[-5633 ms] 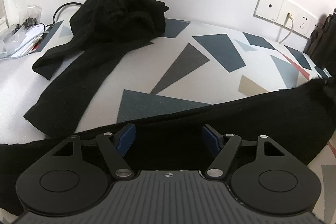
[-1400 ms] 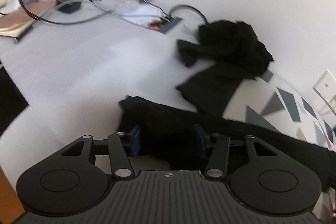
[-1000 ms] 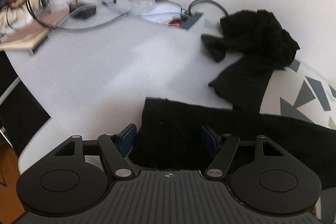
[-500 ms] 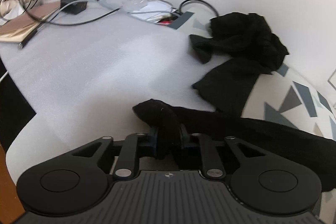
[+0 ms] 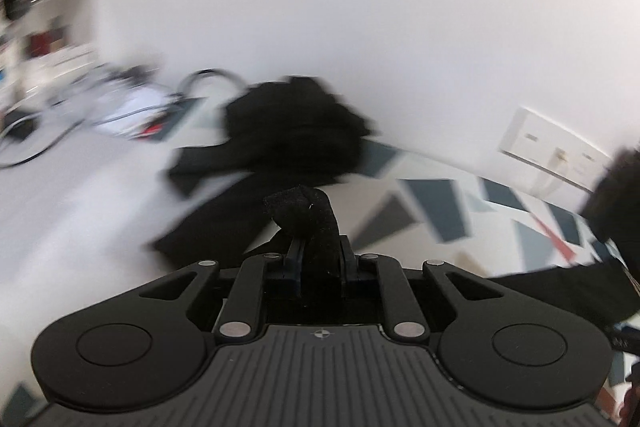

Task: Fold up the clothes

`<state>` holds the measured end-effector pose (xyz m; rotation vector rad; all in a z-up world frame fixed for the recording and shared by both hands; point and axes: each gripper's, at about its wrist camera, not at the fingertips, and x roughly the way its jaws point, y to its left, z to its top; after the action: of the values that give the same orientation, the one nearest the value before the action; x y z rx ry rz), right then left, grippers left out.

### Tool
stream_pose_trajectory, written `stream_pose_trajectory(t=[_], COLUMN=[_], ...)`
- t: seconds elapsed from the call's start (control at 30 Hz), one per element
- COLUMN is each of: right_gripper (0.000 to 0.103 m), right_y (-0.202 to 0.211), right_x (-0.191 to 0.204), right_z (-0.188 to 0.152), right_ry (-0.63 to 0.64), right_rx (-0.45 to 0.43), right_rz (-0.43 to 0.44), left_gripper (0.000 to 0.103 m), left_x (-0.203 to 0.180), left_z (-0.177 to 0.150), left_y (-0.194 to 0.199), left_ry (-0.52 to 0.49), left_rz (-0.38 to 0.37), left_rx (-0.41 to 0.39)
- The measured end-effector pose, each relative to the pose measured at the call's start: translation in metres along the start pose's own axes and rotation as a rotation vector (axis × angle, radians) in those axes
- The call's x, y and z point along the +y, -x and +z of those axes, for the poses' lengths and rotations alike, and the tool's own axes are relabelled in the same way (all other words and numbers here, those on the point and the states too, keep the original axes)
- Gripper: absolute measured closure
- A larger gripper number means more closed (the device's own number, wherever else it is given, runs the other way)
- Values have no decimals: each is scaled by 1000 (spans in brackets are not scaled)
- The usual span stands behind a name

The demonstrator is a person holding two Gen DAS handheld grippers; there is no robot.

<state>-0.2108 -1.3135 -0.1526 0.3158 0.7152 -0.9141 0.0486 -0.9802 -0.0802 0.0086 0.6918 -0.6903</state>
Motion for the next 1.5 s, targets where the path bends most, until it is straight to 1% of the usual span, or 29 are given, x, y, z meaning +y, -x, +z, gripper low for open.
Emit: stream_pose_trajectory(t=[0.2,0.3,0.43,0.57,0.6,0.67,0.7,0.73,0.8,0.87,0.9,0.93,0.97,1.0,1.07,1.2,1.27,1.33,1.4,1.47,1.5], right_gripper=[1,1,1,1,1,1,1,1,1,1,1,1,1,1,1,1,1,1,1,1,1], right_y=[3,3,3,2,2,2,2,2,2,3,3,5,7,8,10,8,4,1,-3,-5,-7], right_x=[-48,-70,-91,-97,-97,-96,-96,-95,-93,-89,-86,-82,-77,-71,-57,-18,3,19,31,34,34], right_z=[6,5,-2,-10,-11,-13,-14,-14,-13,-11,-9,-6,-3,1,8,20,24,27,28,28,27], right_ry=[-48,-72,-97,-90,-85,-79,-77,-78,-82,-86,-89,-89,-89,-86,-73,-11,30,60,77,70,58], right_rx=[-10,-4,7,24,27,35,39,43,47,46,42,35,27,19,3,-4,3,16,30,45,53], right_rz=[-86,-123,-149,-152,-150,-147,-144,-141,-133,-121,-111,-98,-83,-60,3,167,230,252,243,220,208], left_gripper=[87,87,87,87,86,79,65,46,27,22,18,18,18,18,18,18,18,18,18,18,18], left_x=[-95,-140,-189,-212,-213,-215,-215,-215,-212,-204,-197,-187,-178,-166,-142,-96,-82,-73,-67,-61,-56], left_z=[-12,-24,-45,-63,-66,-68,-68,-65,-57,-47,-42,-37,-33,-32,-34,-58,-68,-73,-74,-72,-69], left_y=[-34,-57,-87,-103,-105,-109,-109,-106,-90,-66,-54,-42,-35,-30,-27,-30,-28,-26,-28,-33,-34], left_ry=[-163,-226,-302,-329,-332,-350,-363,-376,-393,-415,-425,-434,-440,-446,-455,-492,-491,-468,-422,-357,-310], left_rz=[-141,-197,-233,-240,-244,-245,-248,-254,-260,-278,-288,-291,-280,-256,-202,-74,-35,-17,-10,-22,-41], left_rx=[4,18,54,102,112,133,142,140,77,-9,-48,-86,-106,-110,-77,30,61,80,103,133,152])
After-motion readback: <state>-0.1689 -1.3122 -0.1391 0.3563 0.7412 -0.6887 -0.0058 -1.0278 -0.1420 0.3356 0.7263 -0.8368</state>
